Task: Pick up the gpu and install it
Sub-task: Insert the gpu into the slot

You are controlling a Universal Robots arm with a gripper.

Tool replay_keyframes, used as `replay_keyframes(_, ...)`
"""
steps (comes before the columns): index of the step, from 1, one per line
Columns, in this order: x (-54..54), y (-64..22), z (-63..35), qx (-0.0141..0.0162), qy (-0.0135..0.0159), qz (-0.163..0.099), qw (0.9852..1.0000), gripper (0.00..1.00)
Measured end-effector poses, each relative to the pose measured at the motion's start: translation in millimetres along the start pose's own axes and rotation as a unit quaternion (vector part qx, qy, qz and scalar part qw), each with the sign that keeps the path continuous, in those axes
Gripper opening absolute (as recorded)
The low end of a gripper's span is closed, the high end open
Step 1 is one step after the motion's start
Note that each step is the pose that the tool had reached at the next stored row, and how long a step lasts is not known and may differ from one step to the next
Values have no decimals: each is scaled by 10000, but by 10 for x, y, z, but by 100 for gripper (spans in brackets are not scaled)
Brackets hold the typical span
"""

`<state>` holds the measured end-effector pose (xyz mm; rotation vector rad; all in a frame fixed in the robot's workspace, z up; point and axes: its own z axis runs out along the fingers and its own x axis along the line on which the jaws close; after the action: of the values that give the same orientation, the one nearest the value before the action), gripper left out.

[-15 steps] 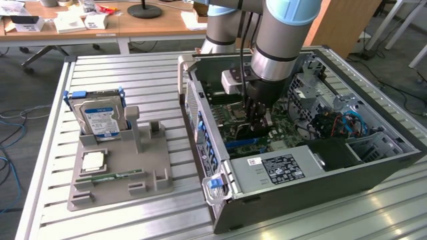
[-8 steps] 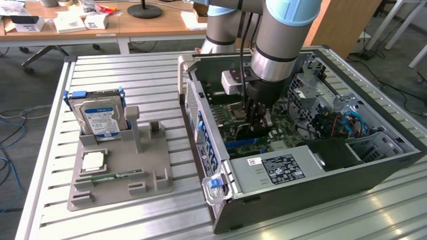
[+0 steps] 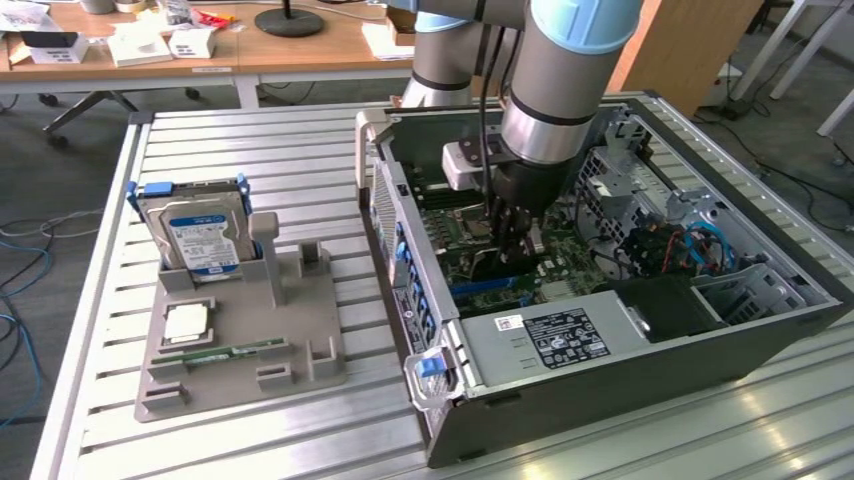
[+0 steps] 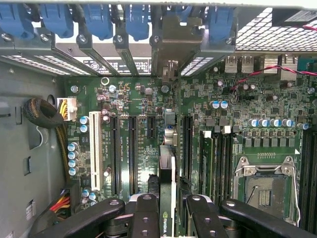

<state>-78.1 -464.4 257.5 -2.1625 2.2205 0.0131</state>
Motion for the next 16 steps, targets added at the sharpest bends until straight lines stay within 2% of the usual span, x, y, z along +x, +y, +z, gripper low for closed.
replay_keyframes(16,1,2,19,0,6,0,10000,26)
